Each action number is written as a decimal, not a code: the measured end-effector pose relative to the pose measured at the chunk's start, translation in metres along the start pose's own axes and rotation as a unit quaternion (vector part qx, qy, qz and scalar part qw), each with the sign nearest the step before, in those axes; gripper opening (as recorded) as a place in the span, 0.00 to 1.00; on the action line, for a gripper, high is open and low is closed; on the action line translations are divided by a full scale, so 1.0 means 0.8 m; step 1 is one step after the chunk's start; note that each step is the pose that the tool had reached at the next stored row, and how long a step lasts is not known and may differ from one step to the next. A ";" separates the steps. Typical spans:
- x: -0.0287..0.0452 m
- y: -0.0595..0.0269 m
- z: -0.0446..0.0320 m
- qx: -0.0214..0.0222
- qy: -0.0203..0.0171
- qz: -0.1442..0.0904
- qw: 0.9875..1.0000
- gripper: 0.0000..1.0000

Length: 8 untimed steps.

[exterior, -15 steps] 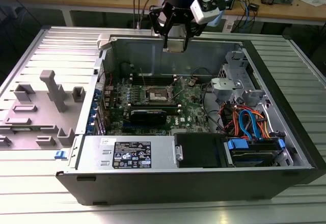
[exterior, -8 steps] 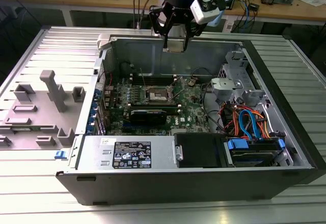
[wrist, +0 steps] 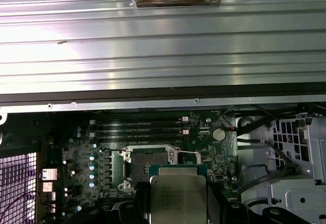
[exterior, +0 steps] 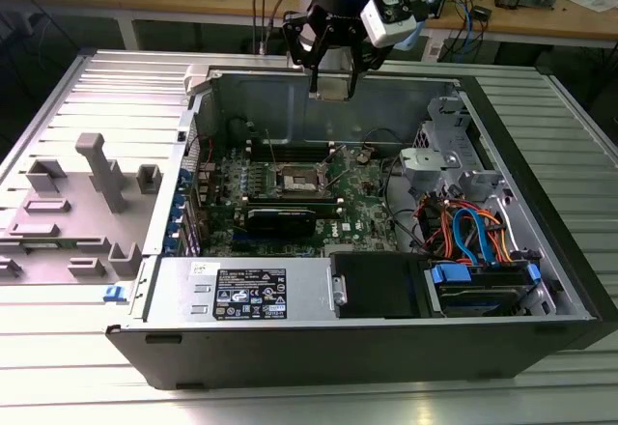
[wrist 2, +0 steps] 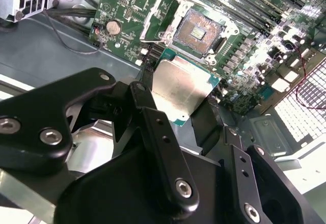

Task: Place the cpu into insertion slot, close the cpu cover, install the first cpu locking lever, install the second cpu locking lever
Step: 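Place the cpu into insertion slot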

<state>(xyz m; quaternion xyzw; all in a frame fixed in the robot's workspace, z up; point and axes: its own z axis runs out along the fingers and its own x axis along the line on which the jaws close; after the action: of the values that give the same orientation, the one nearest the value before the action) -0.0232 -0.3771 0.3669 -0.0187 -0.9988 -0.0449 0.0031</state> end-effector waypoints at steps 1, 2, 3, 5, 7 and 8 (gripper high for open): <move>0.0000 0.000 0.0000 0.000 0.000 0.000 1.000 0.54; -0.0001 0.000 0.0000 0.000 0.000 0.001 1.000 0.54; -0.0001 -0.001 0.0000 0.000 0.000 0.002 1.000 0.54; -0.0001 -0.001 0.0001 0.000 -0.001 0.007 1.000 0.54; -0.0002 -0.001 0.0001 0.000 -0.001 0.013 1.000 0.54; -0.0002 -0.001 0.0001 0.000 -0.001 0.016 1.000 0.54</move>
<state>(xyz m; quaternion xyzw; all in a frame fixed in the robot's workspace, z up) -0.0231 -0.3777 0.3668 -0.0348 -0.9984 -0.0449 0.0023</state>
